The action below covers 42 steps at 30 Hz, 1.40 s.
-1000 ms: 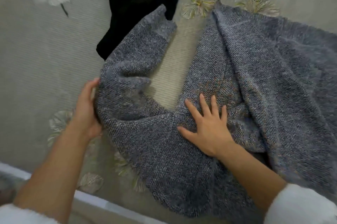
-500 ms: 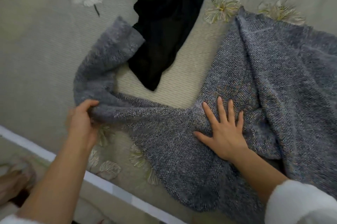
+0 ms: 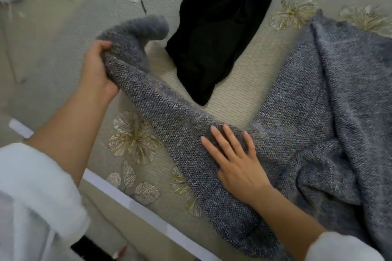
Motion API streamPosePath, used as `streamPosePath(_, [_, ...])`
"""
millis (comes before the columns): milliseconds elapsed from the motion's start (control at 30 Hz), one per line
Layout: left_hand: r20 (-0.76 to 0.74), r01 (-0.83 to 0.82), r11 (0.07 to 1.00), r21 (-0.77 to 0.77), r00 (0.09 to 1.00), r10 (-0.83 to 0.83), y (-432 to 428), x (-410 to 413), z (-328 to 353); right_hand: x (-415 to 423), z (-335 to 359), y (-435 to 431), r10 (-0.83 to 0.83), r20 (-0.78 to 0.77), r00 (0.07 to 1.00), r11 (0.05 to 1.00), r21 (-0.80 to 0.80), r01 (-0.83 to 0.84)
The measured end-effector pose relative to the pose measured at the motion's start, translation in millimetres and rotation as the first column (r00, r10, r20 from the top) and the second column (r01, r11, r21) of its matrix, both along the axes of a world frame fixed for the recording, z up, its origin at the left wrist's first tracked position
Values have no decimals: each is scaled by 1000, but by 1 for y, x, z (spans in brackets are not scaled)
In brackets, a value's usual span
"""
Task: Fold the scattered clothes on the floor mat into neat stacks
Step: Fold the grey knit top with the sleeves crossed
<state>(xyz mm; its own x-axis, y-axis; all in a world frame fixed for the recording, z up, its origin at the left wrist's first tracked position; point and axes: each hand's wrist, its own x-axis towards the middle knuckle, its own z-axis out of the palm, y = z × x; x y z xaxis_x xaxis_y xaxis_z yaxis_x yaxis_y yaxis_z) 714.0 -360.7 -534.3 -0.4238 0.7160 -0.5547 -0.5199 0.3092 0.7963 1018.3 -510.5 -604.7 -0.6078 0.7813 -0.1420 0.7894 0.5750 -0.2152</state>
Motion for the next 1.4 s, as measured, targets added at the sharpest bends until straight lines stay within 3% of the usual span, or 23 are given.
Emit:
streamPosePath(33, [93,-58,993,103,995,49,0,-9,5,0,-2,1,22,18,1000,1000,-7,-22])
streamPosePath(100, [123,-112,984,138,988,95,-7,-23,3,1,-6,5,35,58,998,998,-53,-32])
streamPosePath(233, [-92,-122,973,-198,990,105,-34,-41,-31,1,-7,12,25,95,995,983,-184,-7])
streamPosePath(300, [-97,-99,931,-352,993,69,-41,-45,-44,-2,-9,15,24,97,995,975,-220,-2])
streamPosePath(367, [-65,-83,910,-407,996,61,-40,-48,-52,-8,-8,17,42,73,996,974,-225,-25])
streamPosePath(433, [-32,-38,928,-370,999,28,-33,-47,-51,-16,-7,18,90,37,995,974,-211,-80])
streamPosePath(533, [-44,-117,980,-158,993,112,-19,-48,-42,-21,-10,15,115,-16,993,975,-191,-116])
streamPosePath(700, [37,-89,996,5,995,89,-7,-12,-6,-16,-1,17,-154,-284,947,943,-327,55])
streamPosePath(767, [11,-16,992,121,1000,15,-5,20,14,-6,14,20,-406,-420,811,887,-393,241])
streamPosePath(833, [-95,74,963,260,994,-51,-8,65,39,11,31,24,-687,-489,538,720,-563,407])
streamPosePath(900, [-316,209,918,337,944,-99,-16,129,63,38,50,36,-841,-490,229,538,-715,446])
streamPosePath(967, [-542,418,824,383,824,-166,-30,201,77,78,64,48,-879,-470,-79,425,-848,316])
streamPosePath(1033, [-729,744,593,306,584,-356,-55,276,76,129,74,52,-868,-386,-314,367,-923,119])
streamPosePath(1067, [-800,893,414,177,376,-467,-73,309,71,154,79,50,-862,-358,-360,341,-933,113])
streamPosePath(1100, [-832,972,232,-24,109,-544,-93,336,63,181,79,46,-852,-329,-406,292,-944,152])
streamPosePath(1133, [-818,972,86,-219,-135,-559,-112,353,51,203,79,41,-846,-291,-447,246,-956,157])
streamPosePath(1167, [-789,942,2,-336,-281,-546,-130,362,41,223,77,34,-831,-252,-496,242,-966,86])
streamPosePath(1233, [-781,909,20,-416,-346,-520,-158,361,21,249,71,17,-785,-135,-605,210,-976,-55])
streamPosePath(1333, [-774,813,207,-545,-393,-496,-183,332,-7,262,63,-7,-747,-25,-664,130,-986,-109])
streamPosePath(1400, [-708,682,295,-669,-463,-534,-194,305,-25,261,61,-9,-712,2,-702,132,-982,-137])
